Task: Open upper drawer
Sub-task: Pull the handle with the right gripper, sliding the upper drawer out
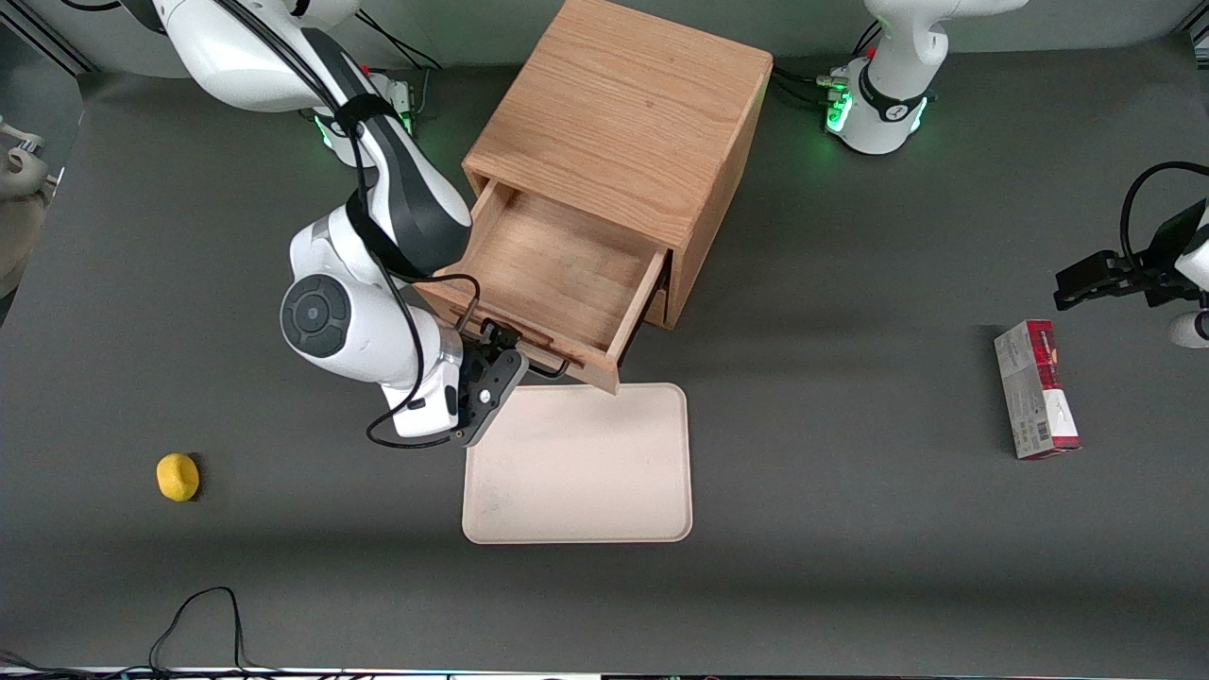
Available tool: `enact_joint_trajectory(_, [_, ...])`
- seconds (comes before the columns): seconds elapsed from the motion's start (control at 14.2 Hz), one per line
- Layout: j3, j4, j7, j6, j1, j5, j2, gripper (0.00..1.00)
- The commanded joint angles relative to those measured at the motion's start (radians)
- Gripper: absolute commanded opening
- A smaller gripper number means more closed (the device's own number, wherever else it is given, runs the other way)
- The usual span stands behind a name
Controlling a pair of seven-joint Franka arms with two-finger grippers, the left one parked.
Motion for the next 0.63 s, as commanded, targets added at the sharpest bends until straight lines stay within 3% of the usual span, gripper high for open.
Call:
enact_joint_trajectory(0.0, [0.003, 0.079, -0.032, -0.028, -0.021, -0.016, 0.046, 1.0])
enact_joint_trajectory(0.56, [0.003, 0.143, -0.053, -0.042, -0.066, -0.042, 0.084, 1.0])
